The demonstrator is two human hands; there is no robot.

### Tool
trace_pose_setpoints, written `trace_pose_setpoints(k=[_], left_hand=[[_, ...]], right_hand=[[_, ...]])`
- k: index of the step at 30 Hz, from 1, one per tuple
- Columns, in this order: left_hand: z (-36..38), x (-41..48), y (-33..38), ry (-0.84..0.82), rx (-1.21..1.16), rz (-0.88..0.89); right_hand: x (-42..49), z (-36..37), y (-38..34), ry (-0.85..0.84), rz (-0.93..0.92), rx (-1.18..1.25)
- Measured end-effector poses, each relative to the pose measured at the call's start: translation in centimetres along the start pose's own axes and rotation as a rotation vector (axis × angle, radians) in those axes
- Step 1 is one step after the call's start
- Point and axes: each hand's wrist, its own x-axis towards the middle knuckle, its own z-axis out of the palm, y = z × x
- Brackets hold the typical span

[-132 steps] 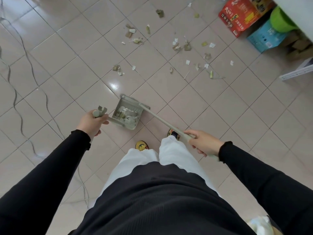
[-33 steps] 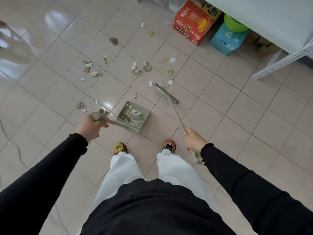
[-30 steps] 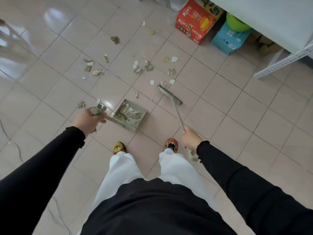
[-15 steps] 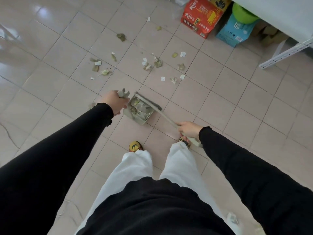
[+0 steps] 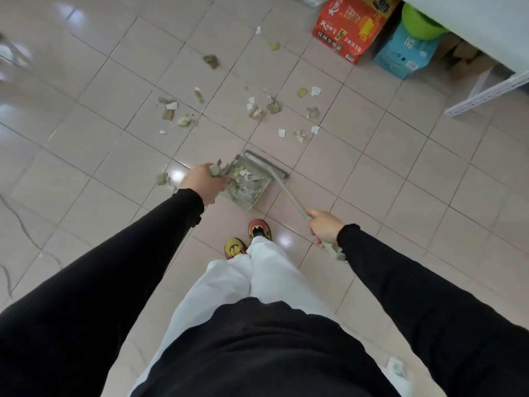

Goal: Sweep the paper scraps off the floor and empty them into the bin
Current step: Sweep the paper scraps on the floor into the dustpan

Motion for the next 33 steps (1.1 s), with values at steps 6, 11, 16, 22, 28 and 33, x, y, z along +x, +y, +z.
trace_pose_setpoints(k=[6,11,16,22,28,33], left_hand=[[-0.6,-0.5,-1.3,0.039,-0.065,-0.006],[-2.8,-1.9,-4.6,0.081,-0.176,-0.044],[-6.6,-4.2,-9.8,0.136,-0.310,-0.085],[-12.9,-8.2,-17.5,0.188,-0.403,-0.096],[-19.6,-11.0,-27.0,0.150,-0.392,-0.085],[-23.8,-11.5,-32.2,0.128,-0.360,-0.073]], right_hand=[[-5.3,-2.8,2.7,-0.068,-0.044,0.053],[-5.5,-2.5,1.4,-0.062,-0.092,0.085],[-4.2,0.4,-2.6,-0.058,-0.149,0.127],[-3.8,8.0,-8.4,-0.053,-0.220,0.163],[-3.5,18.2,-12.5,0.048,-0.234,0.142],[-2.8,24.8,-14.7,0.147,-0.199,0.043]])
